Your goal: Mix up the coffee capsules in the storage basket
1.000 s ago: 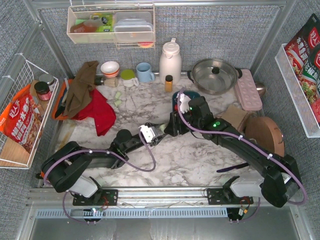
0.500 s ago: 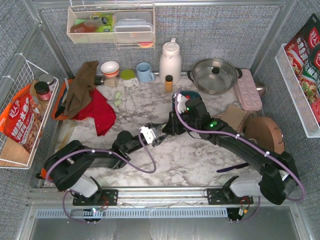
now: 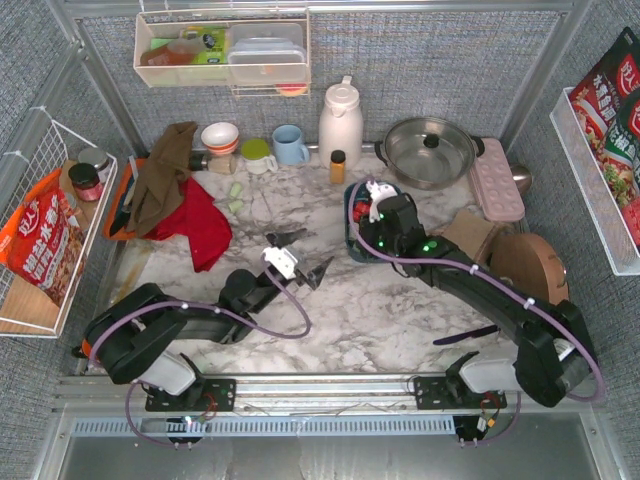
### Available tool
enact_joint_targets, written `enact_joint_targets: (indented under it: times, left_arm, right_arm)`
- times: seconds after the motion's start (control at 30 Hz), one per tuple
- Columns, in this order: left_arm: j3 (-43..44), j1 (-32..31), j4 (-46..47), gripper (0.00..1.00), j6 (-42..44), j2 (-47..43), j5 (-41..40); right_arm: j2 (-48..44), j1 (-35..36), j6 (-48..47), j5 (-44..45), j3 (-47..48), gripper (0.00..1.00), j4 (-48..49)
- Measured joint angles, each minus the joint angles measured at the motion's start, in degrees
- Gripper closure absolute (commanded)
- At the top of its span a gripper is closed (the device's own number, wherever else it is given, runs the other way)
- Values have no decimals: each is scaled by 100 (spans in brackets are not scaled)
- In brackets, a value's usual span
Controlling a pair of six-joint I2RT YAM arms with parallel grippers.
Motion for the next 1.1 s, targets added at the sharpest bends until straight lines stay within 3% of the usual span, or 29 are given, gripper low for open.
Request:
enact_joint_targets:
  times: [0.13,0.23,0.33,0.43,0.57,0.63,0.7,1.1]
  left_arm:
    - [44,4,-249,1,-304,-278,-1137]
    - [413,7,-1027,1,-586,-509,-2090]
    - [780,31,-1821,1,-778,-566,-2846]
    - [970,37,-2479,1,-887,-533,-3482]
    - [1196,136,-3198,1,-1062,-487,-4113]
    - [1362,254,-3602,1,-1244,-483,-4310]
    - [1556,391,-4004,1,-1451,-463,-4422]
    - [3115,1904,-6483,1,-2712,481,-3934]
  right_arm:
    - [343,-356,-411,804,-15,100,-2]
    - [658,-507,-612,1093,-9,100,50]
    - [1054,-535,-774,1051,83,94,144]
    - [1620,-546,-833,723,411,82,212]
    - [1967,-542,-798,345,533,55,313]
    - [1982,-542,-750,260,509,42,306]
    - [1888,-544,-750,216,442,36,313]
    - [603,-562,-752,560,-573,32,560]
